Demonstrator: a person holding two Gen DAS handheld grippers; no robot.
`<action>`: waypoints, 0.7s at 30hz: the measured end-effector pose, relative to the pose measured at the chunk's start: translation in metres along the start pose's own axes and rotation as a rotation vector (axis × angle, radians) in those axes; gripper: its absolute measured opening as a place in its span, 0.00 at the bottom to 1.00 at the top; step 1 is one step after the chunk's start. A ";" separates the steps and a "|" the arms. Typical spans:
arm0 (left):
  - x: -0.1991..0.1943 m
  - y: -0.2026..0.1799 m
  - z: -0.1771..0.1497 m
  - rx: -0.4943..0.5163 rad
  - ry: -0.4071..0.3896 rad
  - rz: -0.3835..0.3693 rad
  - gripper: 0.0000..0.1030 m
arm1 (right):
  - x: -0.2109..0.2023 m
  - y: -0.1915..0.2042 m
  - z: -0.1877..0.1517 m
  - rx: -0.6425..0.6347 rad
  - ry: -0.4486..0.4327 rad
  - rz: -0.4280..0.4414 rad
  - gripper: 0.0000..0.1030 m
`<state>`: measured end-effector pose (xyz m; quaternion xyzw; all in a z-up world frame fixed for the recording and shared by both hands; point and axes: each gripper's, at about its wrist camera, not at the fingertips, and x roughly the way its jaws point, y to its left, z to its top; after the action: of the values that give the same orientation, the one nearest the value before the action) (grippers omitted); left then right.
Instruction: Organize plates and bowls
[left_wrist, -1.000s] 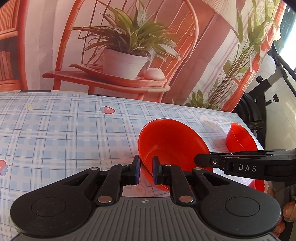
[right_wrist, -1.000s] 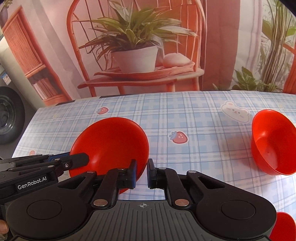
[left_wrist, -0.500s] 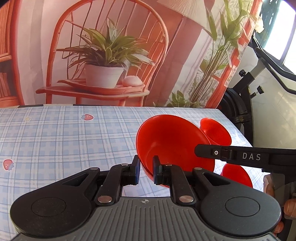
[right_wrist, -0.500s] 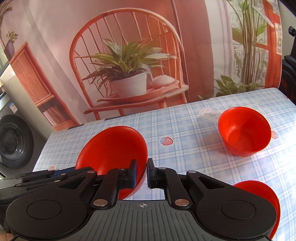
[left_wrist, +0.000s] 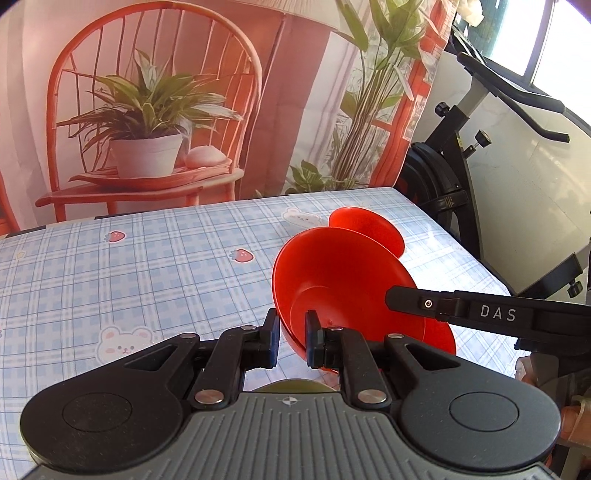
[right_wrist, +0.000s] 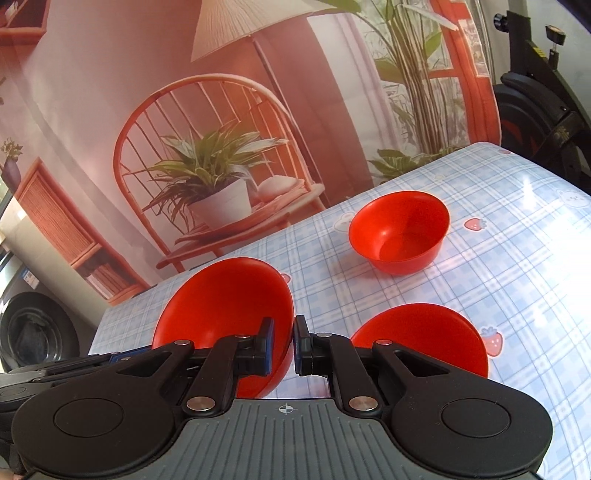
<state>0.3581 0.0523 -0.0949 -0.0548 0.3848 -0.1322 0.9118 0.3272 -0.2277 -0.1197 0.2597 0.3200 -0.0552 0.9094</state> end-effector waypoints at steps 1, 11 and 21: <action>0.002 -0.004 0.001 0.005 0.002 -0.001 0.14 | -0.003 -0.006 0.000 0.013 -0.006 -0.001 0.10; 0.033 -0.050 0.007 0.052 0.040 -0.040 0.14 | -0.030 -0.062 -0.004 0.117 -0.044 -0.025 0.10; 0.059 -0.073 0.001 0.090 0.066 -0.068 0.14 | -0.035 -0.097 -0.017 0.157 -0.063 -0.077 0.10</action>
<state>0.3836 -0.0340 -0.1200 -0.0223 0.4063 -0.1819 0.8952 0.2640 -0.3053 -0.1516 0.3159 0.2955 -0.1230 0.8931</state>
